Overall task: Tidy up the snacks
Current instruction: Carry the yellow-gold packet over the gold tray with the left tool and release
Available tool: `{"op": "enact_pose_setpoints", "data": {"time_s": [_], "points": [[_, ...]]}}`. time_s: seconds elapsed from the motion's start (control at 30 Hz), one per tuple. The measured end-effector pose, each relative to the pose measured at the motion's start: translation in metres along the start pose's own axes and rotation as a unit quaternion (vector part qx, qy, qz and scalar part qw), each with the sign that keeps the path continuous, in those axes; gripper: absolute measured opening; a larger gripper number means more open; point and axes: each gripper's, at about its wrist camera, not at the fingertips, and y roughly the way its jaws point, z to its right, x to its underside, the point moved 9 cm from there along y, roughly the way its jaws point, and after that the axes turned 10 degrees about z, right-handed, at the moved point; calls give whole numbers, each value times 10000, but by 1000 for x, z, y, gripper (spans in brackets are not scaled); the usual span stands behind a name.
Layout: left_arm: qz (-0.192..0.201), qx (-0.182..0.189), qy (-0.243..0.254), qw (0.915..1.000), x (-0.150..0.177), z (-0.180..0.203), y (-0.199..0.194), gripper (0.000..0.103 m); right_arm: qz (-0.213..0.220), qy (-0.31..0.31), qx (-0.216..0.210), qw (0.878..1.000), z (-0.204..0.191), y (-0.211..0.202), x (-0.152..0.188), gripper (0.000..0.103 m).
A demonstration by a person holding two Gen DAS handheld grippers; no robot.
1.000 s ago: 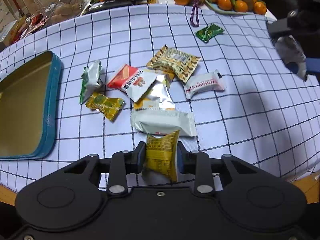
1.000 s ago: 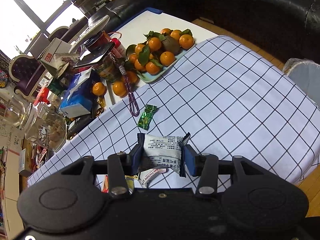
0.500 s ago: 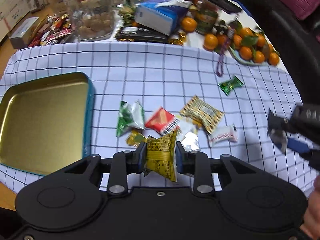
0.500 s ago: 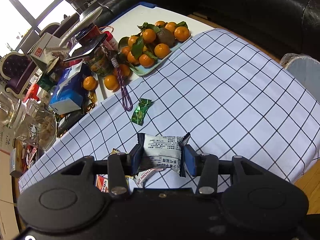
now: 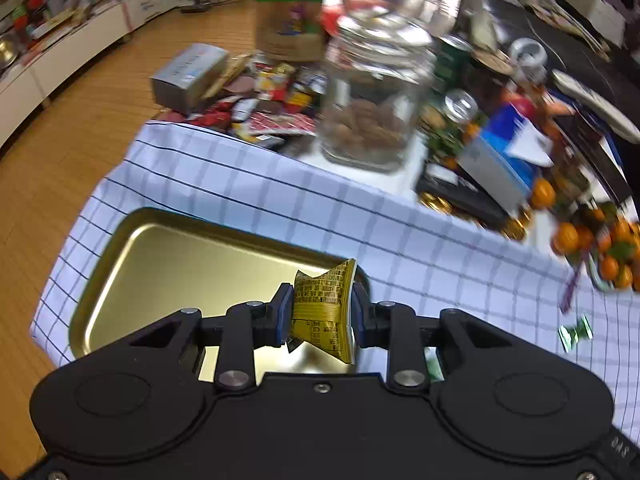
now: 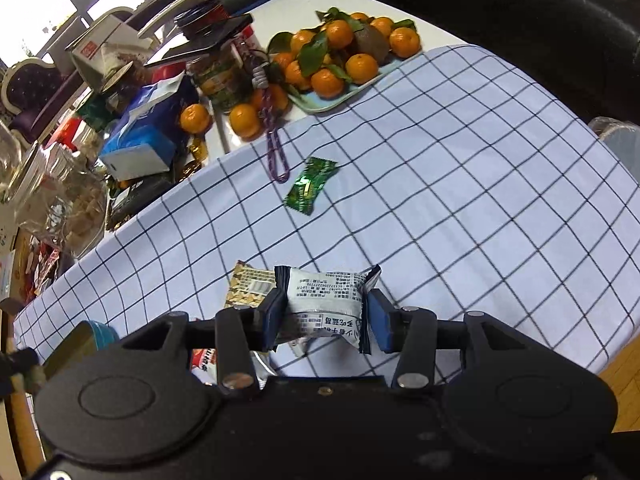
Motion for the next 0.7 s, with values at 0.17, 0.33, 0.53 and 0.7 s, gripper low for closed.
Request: {"op": "enact_pose_setpoints", "data": {"time_s": [0.17, 0.33, 0.53, 0.7], "points": [[112, -561, -363, 9977, -12, -55, 13, 38, 147, -336, -382, 9986, -32, 0, 7, 48], [-44, -674, -862, 9940, -20, -101, 24, 37, 133, -694, -893, 9935, -73, -4, 19, 48], [-247, -938, -869, 9915, -13, -134, 37, 37, 159, -1470, -1670, 9748, -139, -23, 37, 48], [-478, -973, -874, 9903, 2, -153, 40, 37, -45, -2044, -2231, 9531, -202, -28, 55, 48]]}}
